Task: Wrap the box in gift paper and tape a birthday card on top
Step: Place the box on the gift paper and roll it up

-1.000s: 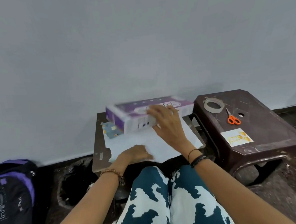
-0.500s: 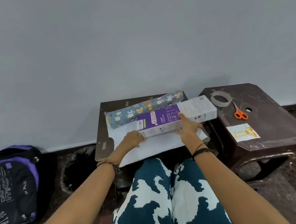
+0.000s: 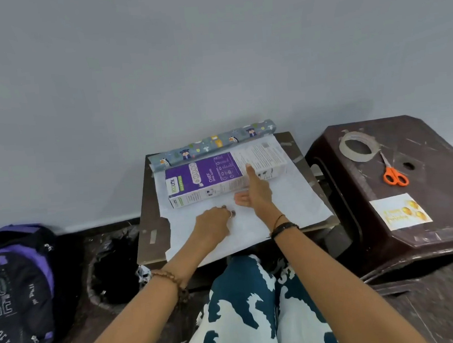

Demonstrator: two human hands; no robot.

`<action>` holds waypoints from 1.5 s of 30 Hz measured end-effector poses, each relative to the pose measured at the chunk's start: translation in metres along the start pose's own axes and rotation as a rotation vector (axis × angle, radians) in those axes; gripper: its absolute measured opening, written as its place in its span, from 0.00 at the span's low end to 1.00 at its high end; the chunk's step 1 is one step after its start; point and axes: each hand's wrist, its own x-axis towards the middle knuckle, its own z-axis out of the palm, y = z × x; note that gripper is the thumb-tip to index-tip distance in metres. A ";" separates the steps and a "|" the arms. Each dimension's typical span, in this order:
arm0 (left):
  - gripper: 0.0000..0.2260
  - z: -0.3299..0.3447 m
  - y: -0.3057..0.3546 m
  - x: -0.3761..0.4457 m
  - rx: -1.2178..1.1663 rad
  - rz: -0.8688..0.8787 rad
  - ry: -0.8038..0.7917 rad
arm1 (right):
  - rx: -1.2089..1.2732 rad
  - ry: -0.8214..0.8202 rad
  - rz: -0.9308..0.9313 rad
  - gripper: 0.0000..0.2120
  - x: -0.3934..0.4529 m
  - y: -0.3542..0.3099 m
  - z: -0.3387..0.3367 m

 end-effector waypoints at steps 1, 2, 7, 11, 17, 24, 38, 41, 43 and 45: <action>0.20 -0.001 -0.003 0.001 -0.045 0.003 0.051 | -0.211 0.003 -0.096 0.25 0.004 0.000 -0.005; 0.17 -0.004 -0.006 0.002 -0.105 0.010 0.130 | -0.442 0.004 -0.205 0.26 0.006 0.001 -0.012; 0.17 -0.022 -0.017 0.023 -0.132 0.130 0.657 | -1.089 -0.376 -0.408 0.33 -0.003 0.001 -0.041; 0.31 -0.034 -0.030 0.055 -0.034 0.023 0.351 | -1.465 -0.788 -0.414 0.50 -0.013 0.006 -0.058; 0.28 -0.031 -0.029 0.070 0.034 -0.019 0.314 | -1.805 -0.789 -0.526 0.53 -0.019 0.023 -0.054; 0.28 -0.042 -0.027 0.071 -0.004 -0.016 0.230 | -1.647 -0.757 -0.740 0.22 -0.044 0.017 -0.053; 0.27 -0.056 -0.025 0.070 -0.088 -0.027 0.146 | -1.402 -0.755 -0.621 0.06 -0.064 0.000 -0.044; 0.27 -0.056 -0.026 0.068 -0.119 0.001 0.138 | -1.371 -0.791 -0.625 0.06 -0.075 -0.019 -0.038; 0.28 -0.052 -0.025 0.066 -0.113 0.025 0.124 | -1.344 -0.821 -0.619 0.06 -0.085 -0.029 -0.038; 0.28 -0.048 -0.023 0.064 -0.088 0.010 0.113 | -1.325 -0.858 -0.600 0.06 -0.092 -0.033 -0.038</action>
